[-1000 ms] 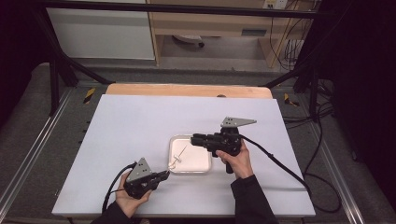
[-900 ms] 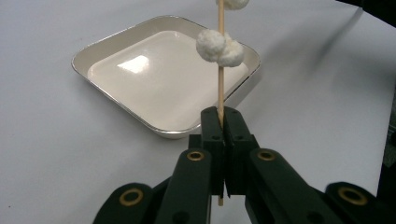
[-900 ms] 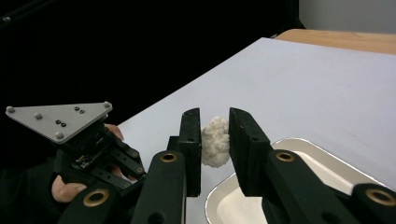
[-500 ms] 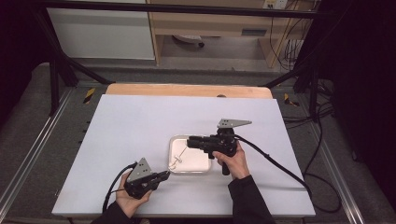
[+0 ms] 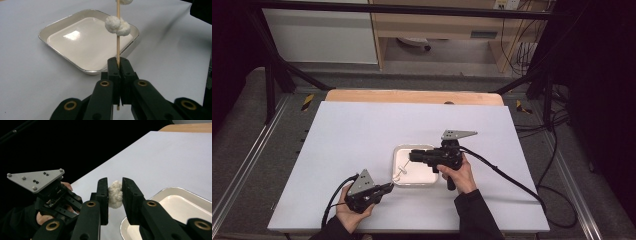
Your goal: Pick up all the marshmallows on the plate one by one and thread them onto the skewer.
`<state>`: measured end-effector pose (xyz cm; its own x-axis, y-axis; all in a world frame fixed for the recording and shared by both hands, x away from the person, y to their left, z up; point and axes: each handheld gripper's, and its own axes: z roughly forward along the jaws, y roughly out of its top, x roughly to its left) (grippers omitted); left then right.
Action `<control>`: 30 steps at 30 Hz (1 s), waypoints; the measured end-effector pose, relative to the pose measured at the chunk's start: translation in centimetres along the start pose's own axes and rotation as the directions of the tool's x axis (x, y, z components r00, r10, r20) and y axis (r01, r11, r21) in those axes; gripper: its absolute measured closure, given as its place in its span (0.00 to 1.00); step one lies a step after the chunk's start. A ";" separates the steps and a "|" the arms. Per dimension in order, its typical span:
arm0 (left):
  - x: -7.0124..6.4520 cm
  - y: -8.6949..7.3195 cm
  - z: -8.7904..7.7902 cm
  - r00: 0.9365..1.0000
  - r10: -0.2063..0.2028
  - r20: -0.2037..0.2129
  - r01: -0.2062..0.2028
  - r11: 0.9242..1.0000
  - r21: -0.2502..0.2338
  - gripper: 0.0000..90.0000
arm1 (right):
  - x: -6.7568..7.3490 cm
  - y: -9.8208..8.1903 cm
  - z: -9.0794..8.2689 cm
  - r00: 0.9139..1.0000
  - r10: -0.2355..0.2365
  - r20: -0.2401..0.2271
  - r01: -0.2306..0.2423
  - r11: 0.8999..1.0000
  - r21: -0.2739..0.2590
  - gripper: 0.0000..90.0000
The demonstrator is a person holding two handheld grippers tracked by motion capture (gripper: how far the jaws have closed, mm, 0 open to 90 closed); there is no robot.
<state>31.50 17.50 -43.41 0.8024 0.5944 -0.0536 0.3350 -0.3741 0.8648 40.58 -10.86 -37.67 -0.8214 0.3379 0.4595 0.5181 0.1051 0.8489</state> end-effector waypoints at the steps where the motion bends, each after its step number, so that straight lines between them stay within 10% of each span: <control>1: 0.0 0.0 0.0 1.000 0.002 0.001 -0.002 1.000 0.000 0.99 | 0.0 0.0 0.0 1.000 0.003 -0.004 -0.003 1.000 -0.001 0.85; 30: -0.3 -0.1 0.2 1.000 0.026 -0.012 -0.026 0.999 0.026 0.99 | 0.5 -1.2 0.8 1.000 0.000 -0.028 0.000 1.000 0.005 0.88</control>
<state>31.35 17.21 -43.57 0.8049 0.5929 -0.0253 0.3269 -0.4073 0.8528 39.73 -10.10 -38.63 -0.8278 0.3112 0.4668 0.5192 0.1097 0.8476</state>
